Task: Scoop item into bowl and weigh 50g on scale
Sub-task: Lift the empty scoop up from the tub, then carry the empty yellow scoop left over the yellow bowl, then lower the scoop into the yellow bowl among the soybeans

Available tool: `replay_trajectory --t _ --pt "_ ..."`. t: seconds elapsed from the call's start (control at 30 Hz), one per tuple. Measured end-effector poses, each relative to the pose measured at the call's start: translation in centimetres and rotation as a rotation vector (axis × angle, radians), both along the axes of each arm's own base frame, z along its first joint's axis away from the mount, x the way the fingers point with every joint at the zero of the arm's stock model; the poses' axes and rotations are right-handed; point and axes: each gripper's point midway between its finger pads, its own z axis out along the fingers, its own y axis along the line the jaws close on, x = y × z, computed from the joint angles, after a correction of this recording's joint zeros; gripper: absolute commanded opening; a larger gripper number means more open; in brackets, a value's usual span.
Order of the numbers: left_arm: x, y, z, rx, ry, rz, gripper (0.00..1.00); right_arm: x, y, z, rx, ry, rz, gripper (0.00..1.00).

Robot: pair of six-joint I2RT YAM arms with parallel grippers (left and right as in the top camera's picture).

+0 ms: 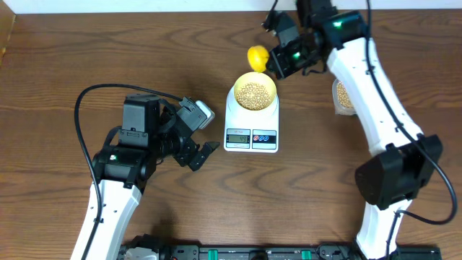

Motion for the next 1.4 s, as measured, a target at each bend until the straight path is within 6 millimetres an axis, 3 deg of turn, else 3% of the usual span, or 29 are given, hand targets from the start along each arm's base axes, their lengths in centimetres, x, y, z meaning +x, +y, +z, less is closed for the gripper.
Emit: replay_trajectory --t 0.7,1.4 --pt "0.0 0.0 0.0 0.0 0.0 0.0 0.97 -1.5 2.0 -3.8 -0.144 0.027 0.089 0.01" --pt "0.0 0.0 0.0 0.0 0.0 0.0 0.98 -2.4 0.7 -4.9 -0.242 0.057 0.095 0.01"
